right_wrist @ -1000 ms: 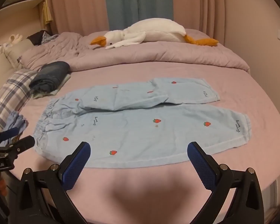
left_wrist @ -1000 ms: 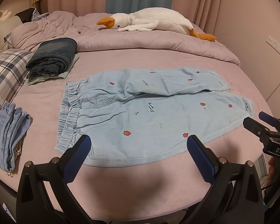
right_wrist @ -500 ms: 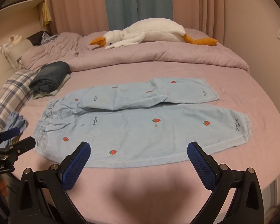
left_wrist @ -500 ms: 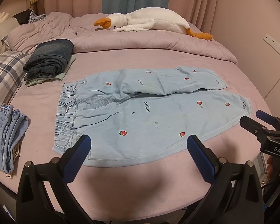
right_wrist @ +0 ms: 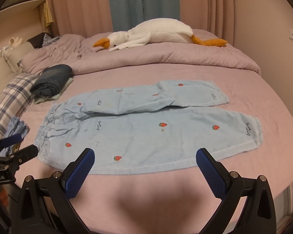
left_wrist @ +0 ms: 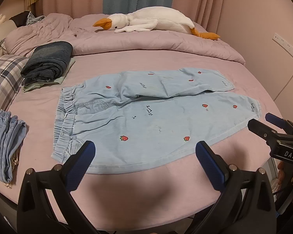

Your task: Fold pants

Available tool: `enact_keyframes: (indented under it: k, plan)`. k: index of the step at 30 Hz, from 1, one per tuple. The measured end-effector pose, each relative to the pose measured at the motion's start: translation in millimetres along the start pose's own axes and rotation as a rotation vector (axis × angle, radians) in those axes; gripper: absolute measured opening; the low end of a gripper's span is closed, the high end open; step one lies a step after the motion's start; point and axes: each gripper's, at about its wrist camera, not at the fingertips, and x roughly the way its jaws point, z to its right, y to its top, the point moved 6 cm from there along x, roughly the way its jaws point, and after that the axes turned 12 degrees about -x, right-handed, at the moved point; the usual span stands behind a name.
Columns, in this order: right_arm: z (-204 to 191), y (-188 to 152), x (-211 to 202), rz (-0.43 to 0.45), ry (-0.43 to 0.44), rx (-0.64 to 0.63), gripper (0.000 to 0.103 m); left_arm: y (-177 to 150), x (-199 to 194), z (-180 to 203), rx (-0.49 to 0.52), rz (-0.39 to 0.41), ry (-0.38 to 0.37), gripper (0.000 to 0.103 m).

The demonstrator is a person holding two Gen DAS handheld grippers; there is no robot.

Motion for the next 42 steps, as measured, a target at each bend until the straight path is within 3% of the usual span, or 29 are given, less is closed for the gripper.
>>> enact_keyframes:
  k: [6,14,17,21,25,29,32,37,40,42]
  plan:
    - [1,-1,0,-0.018,0.002,-0.001,0.103,0,2,0,0.007,-0.005,0.006,0.103]
    - [-1,2,-3,0.040,0.011,0.014,0.103,0,2,2,0.009,0.008,0.008,0.103]
    - [0,1,-2,0.003,0.010,0.008,0.103,0,2,1,0.003,0.000,0.028,0.103]
    - [0,1,-3,0.019,0.024,0.025,0.103,-1,3,4,0.010,0.025,0.022,0.103]
    - [0,-2,1,-0.049,0.025,0.017,0.103,-3,5,4,0.005,0.009,0.023,0.103]
    - [-1,-4,3,-0.060,0.016,0.003,0.103,-4,8,-2,-0.017,-0.013,0.005,0.103]
    - [-3,-6,10,-0.049,0.018,-0.013,0.103,-5,19,-15,-0.087,-0.031,-0.028,0.103]
    - [-25,-19,34,-0.087,0.066,-0.066,0.103,-17,42,-66,-0.227,-0.068,0.047,0.103]
    - [-41,-25,44,-0.100,0.088,-0.122,0.103,-26,45,-94,-0.335,-0.077,0.033,0.103]
    - [-66,-35,57,-0.129,0.119,-0.228,0.103,-33,49,-119,-0.423,-0.084,0.037,0.103]
